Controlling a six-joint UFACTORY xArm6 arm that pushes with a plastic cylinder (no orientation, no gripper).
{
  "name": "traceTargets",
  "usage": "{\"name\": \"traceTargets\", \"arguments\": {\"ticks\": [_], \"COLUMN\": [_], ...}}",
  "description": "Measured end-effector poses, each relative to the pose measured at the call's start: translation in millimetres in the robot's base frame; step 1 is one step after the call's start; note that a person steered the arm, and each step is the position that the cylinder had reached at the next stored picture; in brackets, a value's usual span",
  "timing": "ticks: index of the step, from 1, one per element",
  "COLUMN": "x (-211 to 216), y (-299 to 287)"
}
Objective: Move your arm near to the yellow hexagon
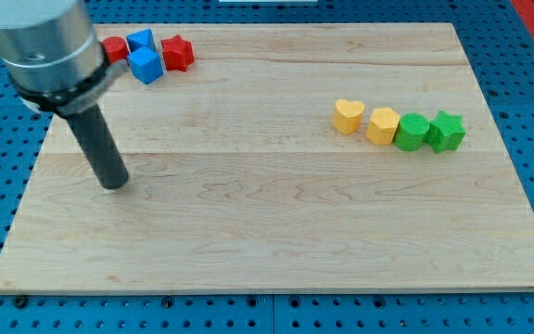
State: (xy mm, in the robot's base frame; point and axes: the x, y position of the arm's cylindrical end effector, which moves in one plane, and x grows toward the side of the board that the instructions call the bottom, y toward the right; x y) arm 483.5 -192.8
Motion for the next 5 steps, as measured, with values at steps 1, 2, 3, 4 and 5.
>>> {"name": "traceTargets", "arguments": {"ticks": [1, 2, 3, 4, 5], "x": [-0.4, -3.7, -6.7, -6.9, 1.5], "y": [-1.5, -1.5, -1.5, -1.5, -0.8]}}
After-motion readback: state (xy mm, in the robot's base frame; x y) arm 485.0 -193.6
